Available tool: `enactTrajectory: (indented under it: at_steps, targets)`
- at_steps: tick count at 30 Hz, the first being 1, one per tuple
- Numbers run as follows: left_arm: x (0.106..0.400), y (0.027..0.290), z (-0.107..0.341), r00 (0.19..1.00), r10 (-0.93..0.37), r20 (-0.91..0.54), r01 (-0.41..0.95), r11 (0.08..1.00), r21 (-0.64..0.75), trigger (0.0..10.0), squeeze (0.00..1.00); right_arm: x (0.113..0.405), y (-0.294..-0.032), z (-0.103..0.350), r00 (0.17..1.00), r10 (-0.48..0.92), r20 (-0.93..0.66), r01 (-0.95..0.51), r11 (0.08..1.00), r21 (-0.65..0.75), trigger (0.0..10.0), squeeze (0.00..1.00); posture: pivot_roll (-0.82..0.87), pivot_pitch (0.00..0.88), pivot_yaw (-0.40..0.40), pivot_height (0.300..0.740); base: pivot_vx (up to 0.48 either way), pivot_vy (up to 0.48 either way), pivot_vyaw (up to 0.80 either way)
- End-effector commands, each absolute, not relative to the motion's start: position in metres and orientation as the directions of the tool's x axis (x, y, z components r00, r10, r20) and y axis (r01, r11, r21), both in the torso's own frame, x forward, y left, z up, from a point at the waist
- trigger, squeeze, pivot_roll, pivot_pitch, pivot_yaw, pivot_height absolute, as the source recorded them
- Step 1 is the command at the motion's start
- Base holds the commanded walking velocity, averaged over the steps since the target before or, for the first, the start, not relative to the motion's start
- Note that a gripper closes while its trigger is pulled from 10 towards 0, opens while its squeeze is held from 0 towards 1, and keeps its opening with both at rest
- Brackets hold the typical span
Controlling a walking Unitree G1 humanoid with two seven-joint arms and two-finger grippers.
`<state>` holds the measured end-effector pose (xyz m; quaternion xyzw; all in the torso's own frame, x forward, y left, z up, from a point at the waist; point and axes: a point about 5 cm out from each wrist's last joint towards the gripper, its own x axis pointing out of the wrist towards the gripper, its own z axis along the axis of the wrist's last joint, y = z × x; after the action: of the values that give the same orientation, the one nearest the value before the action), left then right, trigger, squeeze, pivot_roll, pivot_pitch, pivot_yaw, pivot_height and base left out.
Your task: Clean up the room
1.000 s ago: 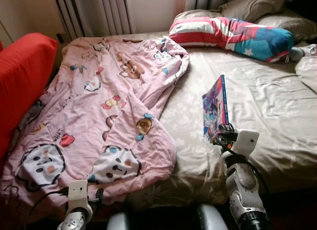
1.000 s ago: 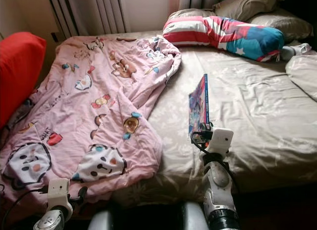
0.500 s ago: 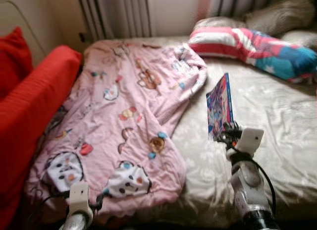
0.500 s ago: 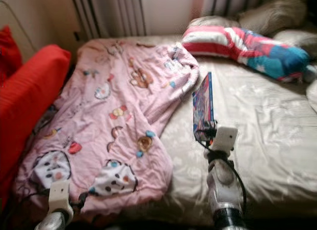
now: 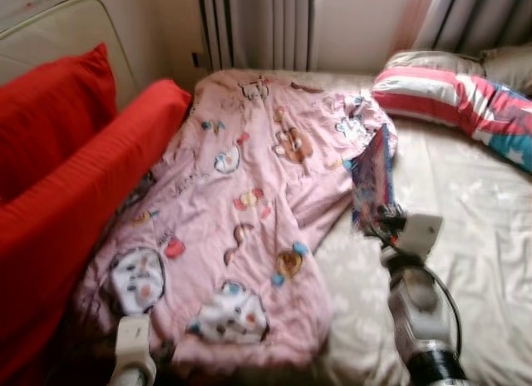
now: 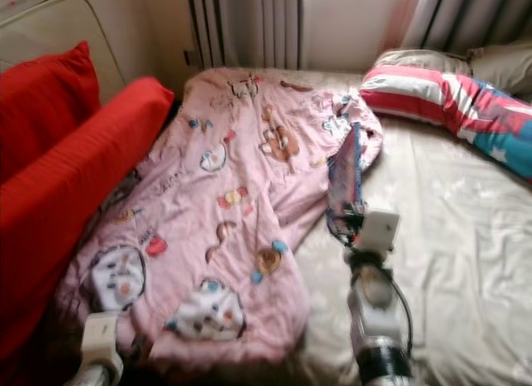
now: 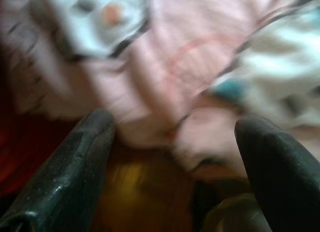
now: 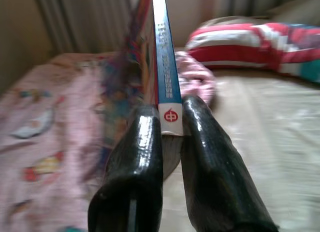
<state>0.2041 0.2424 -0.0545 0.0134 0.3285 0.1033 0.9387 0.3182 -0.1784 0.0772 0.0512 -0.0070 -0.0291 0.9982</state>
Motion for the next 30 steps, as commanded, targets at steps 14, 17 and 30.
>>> enactTrajectory:
  at_steps: [14,17,30]
  targets:
    - [0.2052,0.2335,-0.0568,0.760,0.170,-0.627,-0.142,0.985,0.094,10.0,0.00,0.3178,-0.1886,0.0802,0.993,-0.118,0.023,0.115,0.986,0.118,10.0,0.00,-0.01,0.000,0.008,0.720,0.000,-0.332,-0.25]
    - [0.2053,0.2332,-0.0568,0.760,0.169,-0.627,-0.142,0.985,0.094,10.0,0.00,0.3175,-0.1870,0.0792,0.994,-0.110,0.016,0.107,0.987,0.117,10.0,0.00,-0.01,0.000,0.009,0.720,0.000,-0.331,0.00]
    - [0.2066,0.2315,-0.0566,0.762,0.166,-0.626,-0.144,0.986,0.087,10.0,0.00,0.3177,-0.1851,0.0799,0.997,-0.080,0.019,0.078,0.992,0.097,10.0,0.00,-0.02,0.000,0.007,0.720,0.000,-0.330,0.00]
